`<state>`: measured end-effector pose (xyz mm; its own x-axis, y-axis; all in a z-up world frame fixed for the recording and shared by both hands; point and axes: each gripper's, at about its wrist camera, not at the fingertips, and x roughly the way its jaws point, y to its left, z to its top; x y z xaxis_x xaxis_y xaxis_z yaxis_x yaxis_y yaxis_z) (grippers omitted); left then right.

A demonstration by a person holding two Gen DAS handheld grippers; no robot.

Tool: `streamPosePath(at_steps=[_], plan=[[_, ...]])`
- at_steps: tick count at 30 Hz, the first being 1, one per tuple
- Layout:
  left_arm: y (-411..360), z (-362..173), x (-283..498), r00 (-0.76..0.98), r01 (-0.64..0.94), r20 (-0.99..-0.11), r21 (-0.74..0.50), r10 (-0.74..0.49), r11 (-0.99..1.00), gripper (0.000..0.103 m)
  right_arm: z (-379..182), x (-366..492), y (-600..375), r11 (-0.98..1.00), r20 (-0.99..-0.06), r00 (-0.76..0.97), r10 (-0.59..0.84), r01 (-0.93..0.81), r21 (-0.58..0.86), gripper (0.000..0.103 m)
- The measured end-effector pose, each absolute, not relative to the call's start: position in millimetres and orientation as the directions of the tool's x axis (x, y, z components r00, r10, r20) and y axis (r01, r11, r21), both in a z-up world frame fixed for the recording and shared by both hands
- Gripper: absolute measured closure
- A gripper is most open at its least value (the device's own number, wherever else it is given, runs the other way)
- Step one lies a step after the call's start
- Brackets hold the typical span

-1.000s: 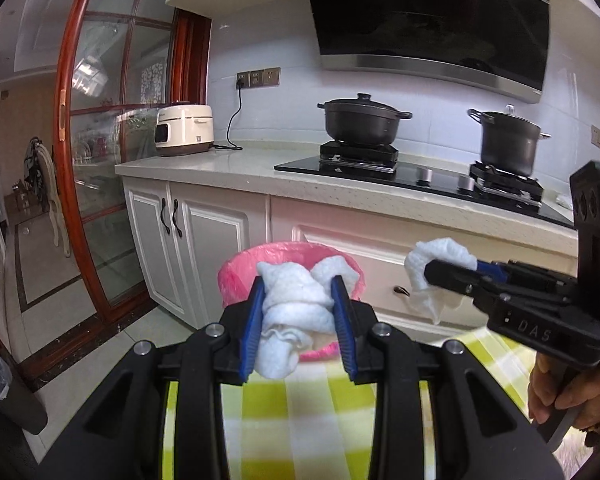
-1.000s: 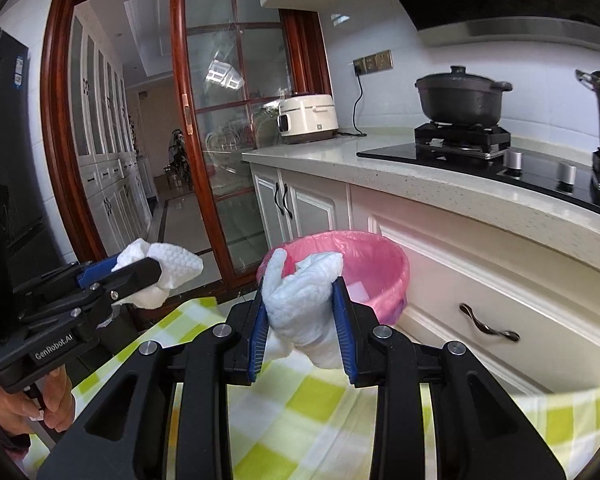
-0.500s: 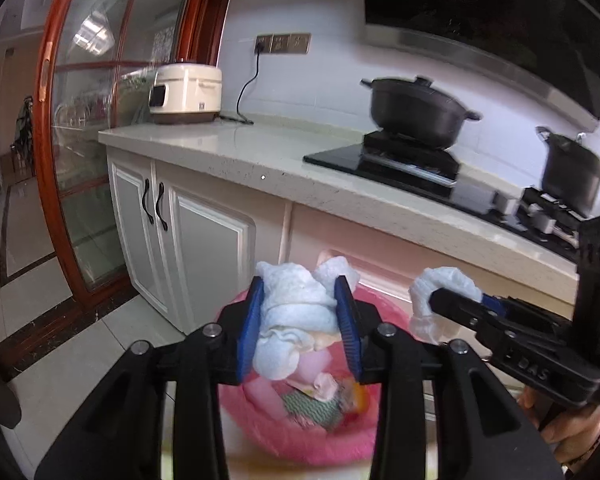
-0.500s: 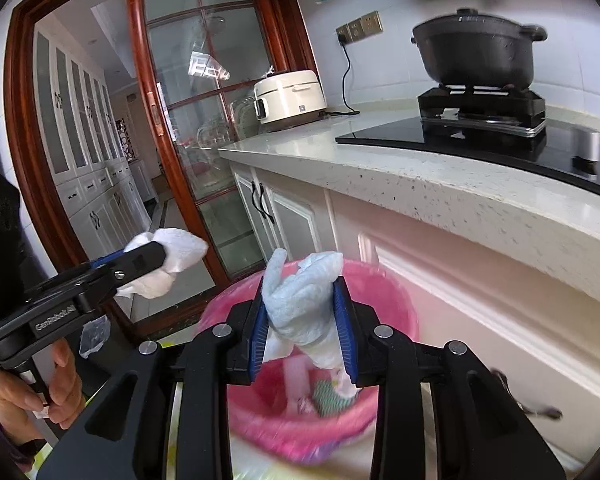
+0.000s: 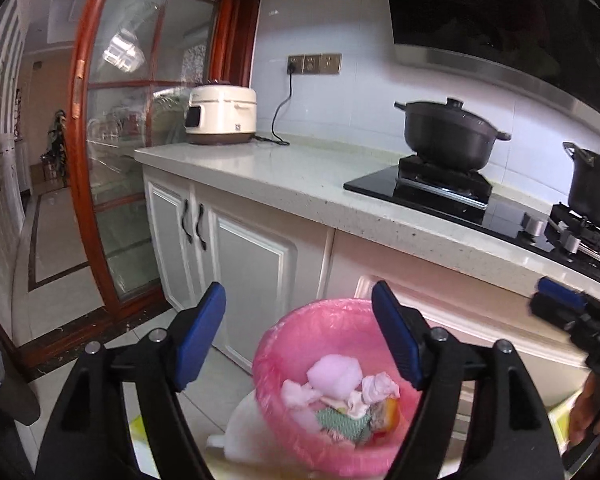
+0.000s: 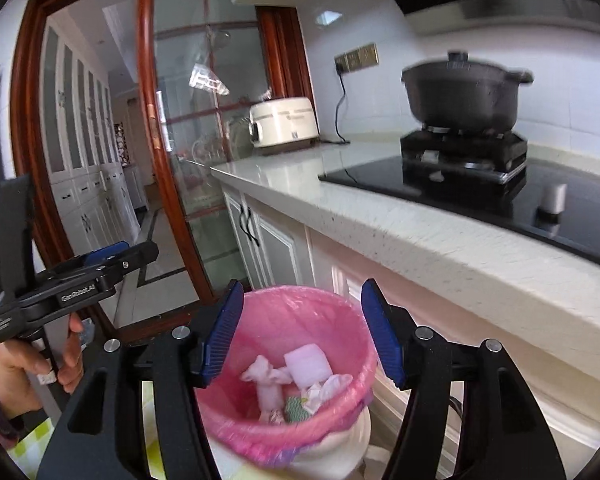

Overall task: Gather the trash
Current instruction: 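Move both tools back over the table toward the remaining trash, then grasp the pink foam fruit net with the right tool while the left tool approaches the yellow sponge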

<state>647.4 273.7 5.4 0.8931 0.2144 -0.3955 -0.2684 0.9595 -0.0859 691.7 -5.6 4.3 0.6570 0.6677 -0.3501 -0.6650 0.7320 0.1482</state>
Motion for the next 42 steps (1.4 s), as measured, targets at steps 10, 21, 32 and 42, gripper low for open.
streamPosePath(at_steps=[10, 21, 32, 42], plan=[[250.4, 55.4, 468.5, 0.915, -0.289, -0.317, -0.085, 0.249, 0.954, 0.005, 68.2, 508.1, -117.2, 0.735, -0.263, 0.692, 0.672, -0.667, 0.123, 0.041], [198.5, 25.5, 311.9, 0.906, -0.296, -0.338, -0.071, 0.256, 0.953, 0.005, 20.1, 353.9, -187.6, 0.780, -0.323, 0.714, 0.621, -0.603, 0.167, 0.031], [133.0, -65.6, 225.4, 0.884, -0.268, -0.426, -0.127, 0.191, 0.955, 0.005, -94.0, 254.2, -196.9, 0.795, -0.499, 0.630, 0.595, -0.553, 0.251, 0.031], [121.8, -97.2, 200.9, 0.854, -0.275, -0.479, -0.083, 0.204, 0.958, 0.005, -141.7, 225.7, -171.2, 0.793, -0.570, 0.576, 0.586, -0.553, 0.256, 0.031]])
